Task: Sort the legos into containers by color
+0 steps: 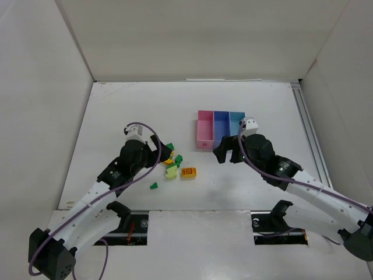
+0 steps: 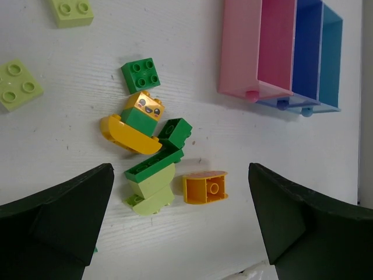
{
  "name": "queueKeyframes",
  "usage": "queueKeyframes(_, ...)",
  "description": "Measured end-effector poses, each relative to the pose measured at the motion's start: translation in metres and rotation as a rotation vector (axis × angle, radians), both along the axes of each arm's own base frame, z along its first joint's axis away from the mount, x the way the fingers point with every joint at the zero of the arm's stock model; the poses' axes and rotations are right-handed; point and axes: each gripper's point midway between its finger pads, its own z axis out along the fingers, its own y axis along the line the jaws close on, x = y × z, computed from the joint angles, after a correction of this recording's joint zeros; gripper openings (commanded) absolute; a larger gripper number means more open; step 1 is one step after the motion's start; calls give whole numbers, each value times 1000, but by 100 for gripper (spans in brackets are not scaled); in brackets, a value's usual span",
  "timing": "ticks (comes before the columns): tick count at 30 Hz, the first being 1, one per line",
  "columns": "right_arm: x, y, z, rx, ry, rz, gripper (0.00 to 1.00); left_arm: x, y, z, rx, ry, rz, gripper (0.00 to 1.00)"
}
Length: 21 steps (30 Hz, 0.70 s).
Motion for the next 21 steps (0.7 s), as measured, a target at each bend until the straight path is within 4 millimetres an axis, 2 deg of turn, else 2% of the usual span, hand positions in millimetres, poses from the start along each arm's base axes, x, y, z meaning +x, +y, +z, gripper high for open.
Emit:
queueKeyframes(6, -2, 6, -7, -42, 1, 55, 100, -4, 0, -6, 2, 30, 4, 100)
queueKeyframes(11, -11, 32, -22, -109, -10, 195, 100, -5, 1, -13, 15, 58, 7, 100)
queueKeyframes(16, -25, 59, -55, -258, -26, 343, 100, -9, 3, -19, 20, 91, 17, 100)
queueKeyframes(21, -28, 83, -89, -417, -39, 450, 100, -11, 6, -22, 13, 123, 50, 100)
